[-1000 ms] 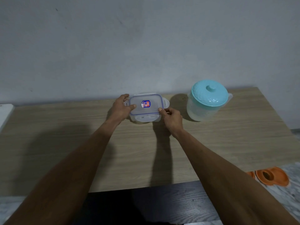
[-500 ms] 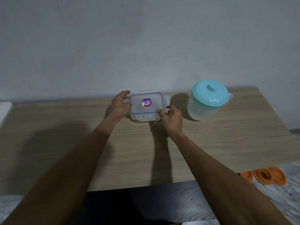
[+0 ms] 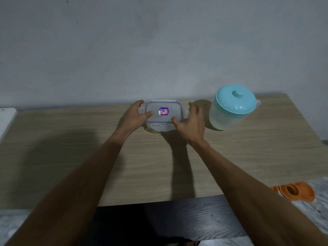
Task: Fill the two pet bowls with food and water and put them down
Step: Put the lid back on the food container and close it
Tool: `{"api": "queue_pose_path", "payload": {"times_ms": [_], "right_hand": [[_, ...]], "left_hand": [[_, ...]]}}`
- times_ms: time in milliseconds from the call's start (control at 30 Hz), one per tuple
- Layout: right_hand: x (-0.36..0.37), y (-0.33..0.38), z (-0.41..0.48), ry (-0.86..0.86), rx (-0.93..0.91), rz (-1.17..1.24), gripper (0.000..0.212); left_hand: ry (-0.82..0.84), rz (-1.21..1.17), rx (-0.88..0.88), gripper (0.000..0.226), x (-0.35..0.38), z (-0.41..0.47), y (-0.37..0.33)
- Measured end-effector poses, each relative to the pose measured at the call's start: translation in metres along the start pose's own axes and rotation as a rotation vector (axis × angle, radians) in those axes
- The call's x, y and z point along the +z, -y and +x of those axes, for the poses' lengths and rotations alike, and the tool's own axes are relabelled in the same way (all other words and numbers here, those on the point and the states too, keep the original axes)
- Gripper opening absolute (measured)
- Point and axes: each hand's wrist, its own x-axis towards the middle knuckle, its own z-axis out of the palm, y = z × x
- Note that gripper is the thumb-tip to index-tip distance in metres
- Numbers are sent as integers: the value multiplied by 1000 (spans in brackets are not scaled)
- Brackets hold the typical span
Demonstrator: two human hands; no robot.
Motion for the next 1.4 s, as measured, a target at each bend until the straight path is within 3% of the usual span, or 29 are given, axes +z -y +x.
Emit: {"api": "queue_pose_path", "payload": {"times_ms": [167,233,300,400,567,900,967,1033,1133,1200,1300,1400], "right_hand": [[-3,26,40,483,-399,-480,127],[1,33,48,570,-440,-576,135],[6,35,52,597,-454,-639,137],[12,32,53,558,-475,-680,137],[20,28,55,498,-513,-720,132],[21,39,73,632,-519,-728,135],[16,35,68,678,-435,-650,140],[11,26,58,610,-265,-417,130],[15,5,33,235,-38,-66,77],[24,0,18,137,126,54,57],[31,6,11,139,317,158,58],[29,10,13,160,363,138,57]], "left_hand": [[137,-46,67,81,0,-3,3],[158,-93,58,100,4,4,14],[172,-81,72,106,5,7,16],[179,-57,80,90,3,0,3],[185,-87,65,92,5,1,12],[166,70,84,90,4,-5,1],[164,79,87,88,4,-6,-1],[160,91,88,83,3,-5,1],[156,61,85,74,7,4,15],[152,51,80,73,11,10,23],[144,46,78,76,11,7,18],[151,62,73,79,11,0,10]]}}
